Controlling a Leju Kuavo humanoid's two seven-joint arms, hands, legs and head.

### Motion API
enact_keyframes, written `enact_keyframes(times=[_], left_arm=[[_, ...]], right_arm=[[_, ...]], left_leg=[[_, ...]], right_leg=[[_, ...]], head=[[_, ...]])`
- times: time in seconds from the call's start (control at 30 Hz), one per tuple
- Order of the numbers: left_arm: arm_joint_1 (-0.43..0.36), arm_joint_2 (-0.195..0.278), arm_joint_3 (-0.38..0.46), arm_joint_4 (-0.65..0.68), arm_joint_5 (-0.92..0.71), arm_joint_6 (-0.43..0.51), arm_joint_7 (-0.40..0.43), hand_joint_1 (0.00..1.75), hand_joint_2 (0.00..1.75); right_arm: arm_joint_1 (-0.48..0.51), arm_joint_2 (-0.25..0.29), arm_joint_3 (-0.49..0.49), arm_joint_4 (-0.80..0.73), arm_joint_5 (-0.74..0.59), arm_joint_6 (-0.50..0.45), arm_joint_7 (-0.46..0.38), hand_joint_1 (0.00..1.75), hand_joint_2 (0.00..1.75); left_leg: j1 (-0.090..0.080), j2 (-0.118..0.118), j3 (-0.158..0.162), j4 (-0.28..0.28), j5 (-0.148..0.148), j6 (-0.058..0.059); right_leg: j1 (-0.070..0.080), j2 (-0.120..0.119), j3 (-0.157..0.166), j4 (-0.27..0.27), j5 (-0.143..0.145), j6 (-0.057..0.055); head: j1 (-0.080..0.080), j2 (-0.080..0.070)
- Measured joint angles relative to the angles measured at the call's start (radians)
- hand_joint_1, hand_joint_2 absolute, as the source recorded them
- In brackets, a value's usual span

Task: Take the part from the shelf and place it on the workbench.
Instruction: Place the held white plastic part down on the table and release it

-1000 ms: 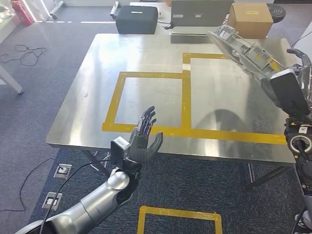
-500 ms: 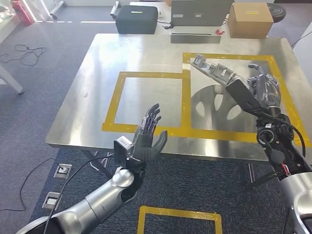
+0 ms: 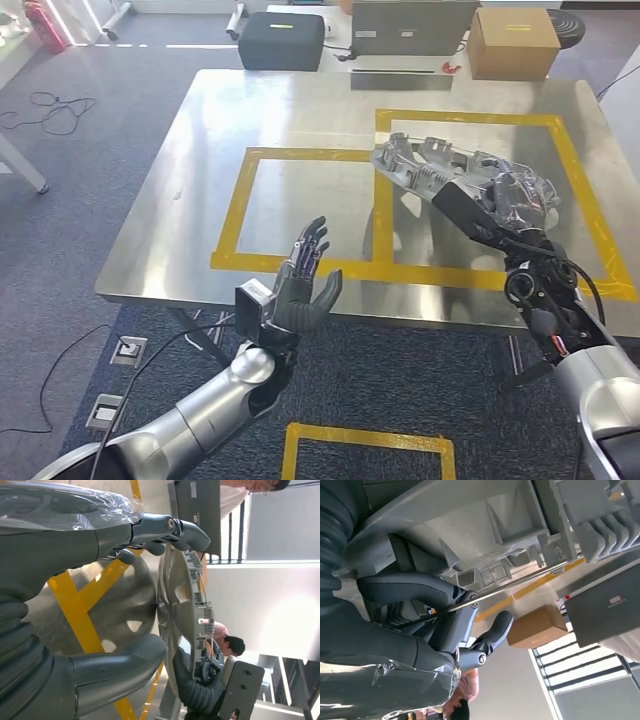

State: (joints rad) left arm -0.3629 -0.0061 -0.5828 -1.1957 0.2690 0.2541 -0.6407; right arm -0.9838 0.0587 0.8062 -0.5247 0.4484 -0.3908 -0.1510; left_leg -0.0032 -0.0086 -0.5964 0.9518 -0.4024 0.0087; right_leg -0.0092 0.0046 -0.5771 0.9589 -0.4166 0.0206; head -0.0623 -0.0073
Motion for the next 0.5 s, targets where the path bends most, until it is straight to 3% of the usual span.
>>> enact_keyframes(times=[0.5], left_arm=[[0.0,-0.005,-0.006,0.015,0.002,-0.032,-0.001,0.0,1.75]], right_arm=[[-0.006,0.003,0.012,0.045,-0.02,0.006,0.01,1.75,1.75]], left_leg=[[0.0,0.001,0.0,0.0,0.0,0.0]], right_leg=[[0.0,0.001,0.0,-0.003,0.0,0.0]], head=[[0.0,0.0]])
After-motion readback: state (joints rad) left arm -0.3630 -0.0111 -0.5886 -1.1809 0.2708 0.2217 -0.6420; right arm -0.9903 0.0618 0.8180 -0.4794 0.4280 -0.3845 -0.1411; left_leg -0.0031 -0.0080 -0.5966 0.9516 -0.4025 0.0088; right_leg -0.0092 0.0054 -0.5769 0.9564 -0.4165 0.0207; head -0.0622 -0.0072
